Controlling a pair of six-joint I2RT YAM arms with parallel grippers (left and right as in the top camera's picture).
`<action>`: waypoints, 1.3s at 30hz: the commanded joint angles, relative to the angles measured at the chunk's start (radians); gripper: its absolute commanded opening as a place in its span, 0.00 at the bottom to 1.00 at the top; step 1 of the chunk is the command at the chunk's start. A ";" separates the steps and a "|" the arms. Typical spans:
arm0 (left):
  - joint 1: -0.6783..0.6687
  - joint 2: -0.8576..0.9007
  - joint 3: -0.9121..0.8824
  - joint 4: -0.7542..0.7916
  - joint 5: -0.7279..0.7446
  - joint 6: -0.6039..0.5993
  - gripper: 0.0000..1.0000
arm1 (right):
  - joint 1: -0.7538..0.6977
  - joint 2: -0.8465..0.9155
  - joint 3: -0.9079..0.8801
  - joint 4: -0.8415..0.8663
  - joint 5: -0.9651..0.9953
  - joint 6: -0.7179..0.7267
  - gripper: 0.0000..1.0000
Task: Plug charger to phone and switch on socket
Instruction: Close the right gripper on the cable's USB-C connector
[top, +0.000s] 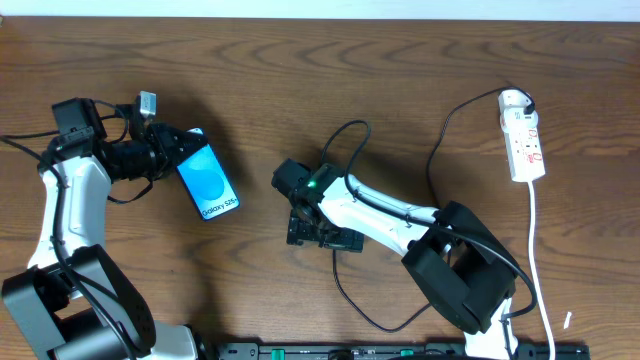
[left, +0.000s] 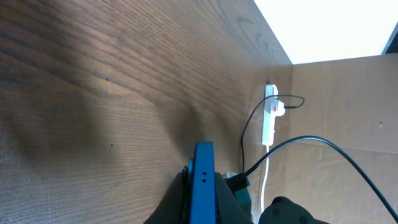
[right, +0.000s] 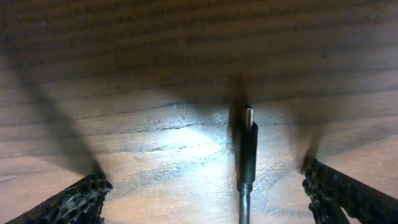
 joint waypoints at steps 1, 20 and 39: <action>0.002 -0.022 0.032 -0.003 0.024 0.010 0.07 | -0.013 0.012 -0.007 -0.001 -0.008 -0.019 0.96; 0.002 -0.022 0.032 0.002 0.024 0.010 0.08 | -0.069 0.018 -0.066 0.064 -0.102 -0.045 0.90; 0.002 -0.022 0.032 0.009 0.023 0.010 0.07 | -0.070 0.018 -0.060 0.097 -0.117 -0.137 0.85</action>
